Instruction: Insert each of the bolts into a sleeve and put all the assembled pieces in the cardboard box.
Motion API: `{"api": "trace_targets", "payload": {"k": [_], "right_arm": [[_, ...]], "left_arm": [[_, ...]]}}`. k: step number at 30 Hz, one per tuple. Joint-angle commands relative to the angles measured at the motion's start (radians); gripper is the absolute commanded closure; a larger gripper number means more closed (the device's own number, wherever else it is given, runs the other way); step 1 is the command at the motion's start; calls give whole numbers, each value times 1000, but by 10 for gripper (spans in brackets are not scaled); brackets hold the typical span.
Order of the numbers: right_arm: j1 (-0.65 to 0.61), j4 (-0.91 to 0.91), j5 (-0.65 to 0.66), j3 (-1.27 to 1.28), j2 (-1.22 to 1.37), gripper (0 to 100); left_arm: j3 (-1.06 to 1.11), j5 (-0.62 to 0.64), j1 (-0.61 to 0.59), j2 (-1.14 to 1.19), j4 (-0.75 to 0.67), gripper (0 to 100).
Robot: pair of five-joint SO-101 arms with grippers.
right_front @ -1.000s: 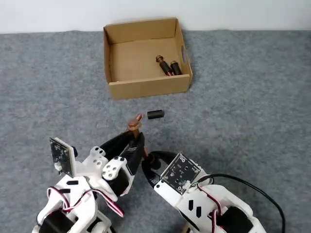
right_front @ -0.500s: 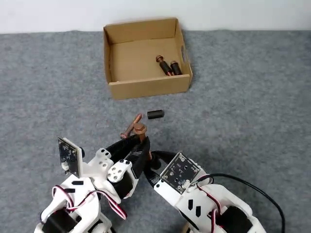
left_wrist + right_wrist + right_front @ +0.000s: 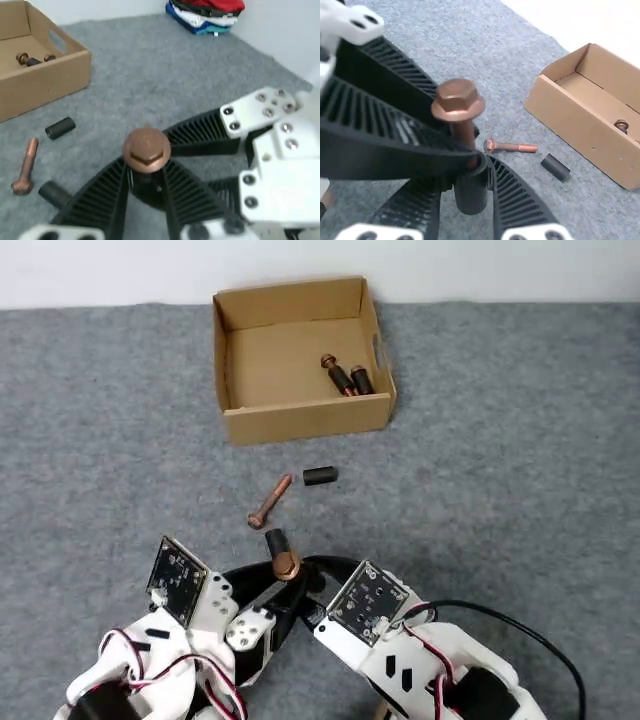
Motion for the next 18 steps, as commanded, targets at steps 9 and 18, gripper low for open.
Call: {"api": "trace_targets", "payload": {"k": [9,18], "right_arm": [[67,-21,-2,-23,-4,991],[189,-18,-51,-23,-4,991]], "left_arm": [[-61,-8,-58,11,15,814],[-206,-11,-341,84,-32,853]]}}
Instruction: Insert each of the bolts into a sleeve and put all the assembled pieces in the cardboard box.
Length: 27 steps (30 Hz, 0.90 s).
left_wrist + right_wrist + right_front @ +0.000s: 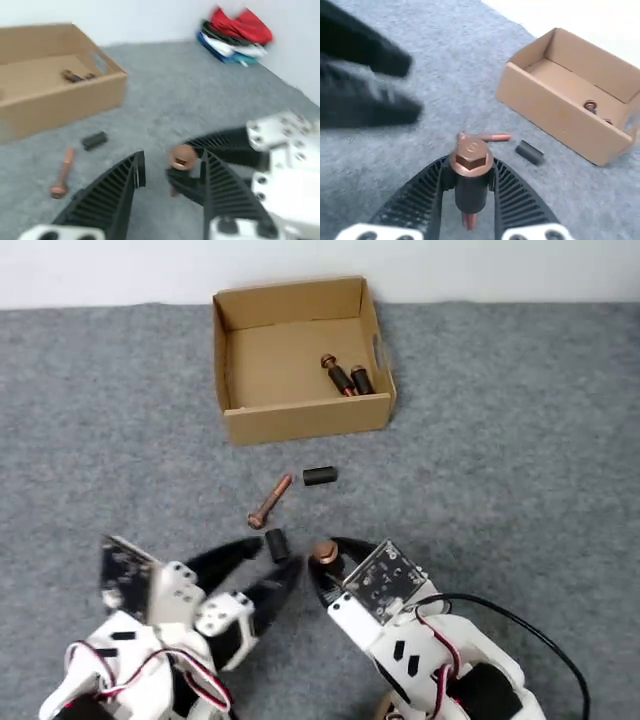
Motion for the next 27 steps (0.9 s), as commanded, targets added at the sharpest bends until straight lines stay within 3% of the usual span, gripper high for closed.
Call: {"api": "trace_targets", "payload": {"k": [1,7,11,18,27], "right_arm": [[81,-12,-57,-23,-5,991],[278,96,-176,-32,-5,991],[417,168,-245,-77,-2,991],[472,246,-333,-272,142,991],[467,242,-341,-663,604,991]], "left_arm": [[-88,-12,-157,54,-34,870],[-8,-137,-437,92,-32,998],[148,-250,-555,92,-35,994],[481,-334,-671,92,-242,994],[693,-348,-683,92,-407,994]]}}
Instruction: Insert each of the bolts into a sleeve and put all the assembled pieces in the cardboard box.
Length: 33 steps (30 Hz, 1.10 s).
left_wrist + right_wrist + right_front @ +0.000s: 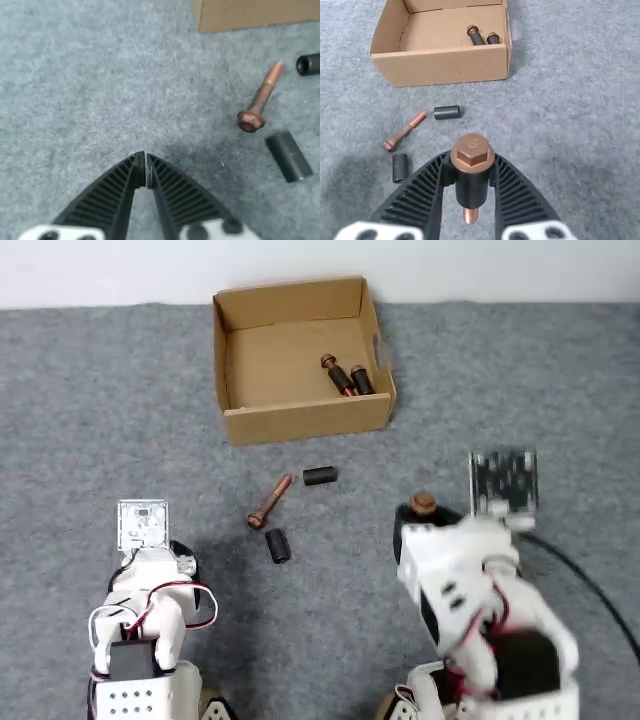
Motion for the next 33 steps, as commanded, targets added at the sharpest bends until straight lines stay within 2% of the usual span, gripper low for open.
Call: {"api": "trace_targets", "payload": {"k": [1,7,15,21,33], "right_arm": [[7,-15,-11,-183,165,991],[5,-154,28,-364,406,990],[4,-532,184,-463,728,990],[-61,-727,258,-562,944,990],[-147,-978,284,-767,1336,990]], "left_arm": [[47,-9,-3,14,-107,994],[44,-8,-3,11,-112,994],[44,-8,-60,15,-112,994],[44,-6,-58,17,-110,994],[44,-6,-57,17,-110,994]]}}
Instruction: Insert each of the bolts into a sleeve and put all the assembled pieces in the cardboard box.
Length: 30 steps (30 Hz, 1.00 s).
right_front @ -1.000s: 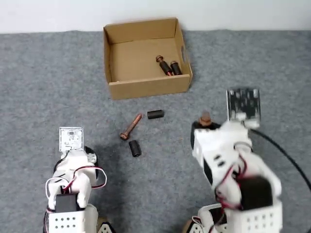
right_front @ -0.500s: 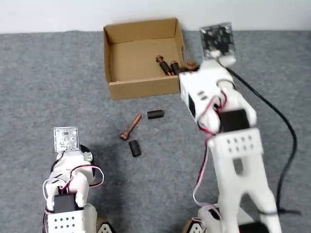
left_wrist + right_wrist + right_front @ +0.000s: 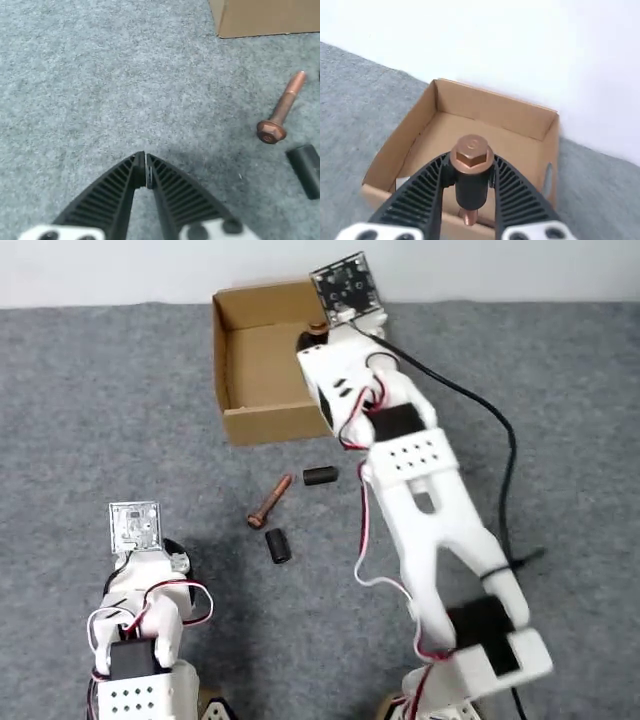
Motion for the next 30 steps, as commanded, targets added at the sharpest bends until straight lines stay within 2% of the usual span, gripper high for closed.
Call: {"api": "trace_targets", "payload": {"k": [1,5,11,16,21,30], "right_arm": [[-8,-91,17,-110,88,990],[-2,-113,83,-187,246,990],[-7,-44,95,-328,420,963],[-5,140,91,-450,481,837],[-10,354,92,-554,427,867],[-27,860,97,-577,280,924]], "left_arm": [[-5,-6,-3,8,-20,994],[-5,-6,-3,8,-20,994],[-5,-8,-3,8,-20,994],[-5,-8,-5,8,-20,994],[-5,-8,-6,8,-20,994],[-5,-11,-8,8,-20,994]]}}
